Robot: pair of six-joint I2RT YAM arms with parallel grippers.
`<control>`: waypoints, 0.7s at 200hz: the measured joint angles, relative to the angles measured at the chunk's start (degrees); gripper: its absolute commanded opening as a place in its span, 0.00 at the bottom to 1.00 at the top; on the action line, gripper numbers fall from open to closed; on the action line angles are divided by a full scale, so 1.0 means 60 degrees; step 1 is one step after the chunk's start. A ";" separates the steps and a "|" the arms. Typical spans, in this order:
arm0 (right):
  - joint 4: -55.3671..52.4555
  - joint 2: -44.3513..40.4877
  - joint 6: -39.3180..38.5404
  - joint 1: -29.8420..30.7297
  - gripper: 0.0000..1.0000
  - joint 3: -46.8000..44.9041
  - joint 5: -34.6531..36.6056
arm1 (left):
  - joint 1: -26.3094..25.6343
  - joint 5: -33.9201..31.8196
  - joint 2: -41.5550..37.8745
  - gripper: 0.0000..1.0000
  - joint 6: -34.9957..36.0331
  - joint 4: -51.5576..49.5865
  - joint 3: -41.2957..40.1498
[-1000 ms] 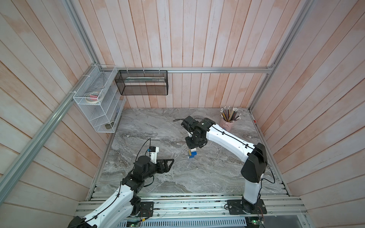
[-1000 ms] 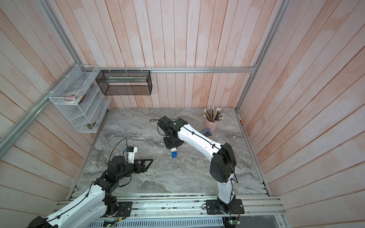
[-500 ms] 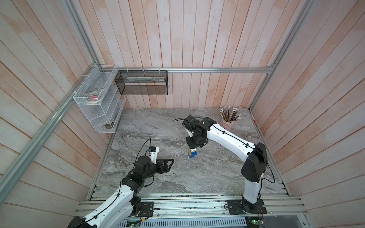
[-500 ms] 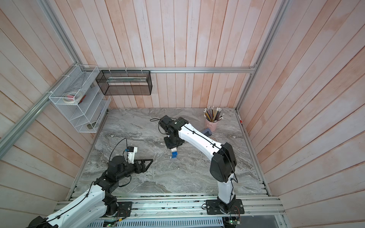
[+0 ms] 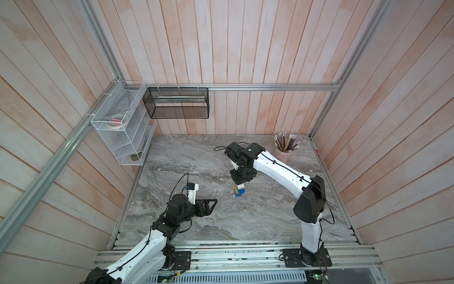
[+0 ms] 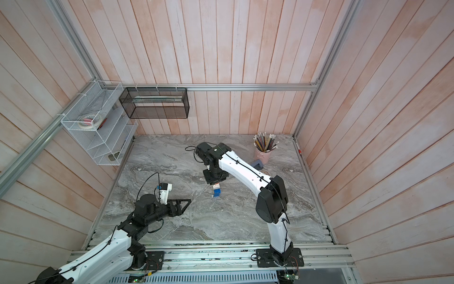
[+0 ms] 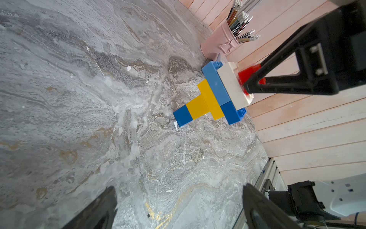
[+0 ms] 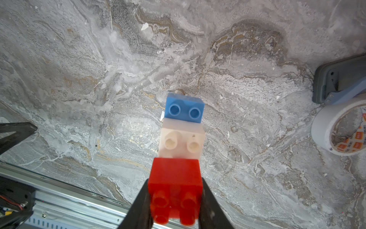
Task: Assemble a spoon with lego
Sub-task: Assemble the lego brick with the lego brick.
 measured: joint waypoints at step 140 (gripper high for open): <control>-0.0353 0.0532 0.0790 0.0193 0.00 0.0503 0.0568 | 0.0000 0.0299 0.0182 1.00 -0.0073 0.0237 -0.0095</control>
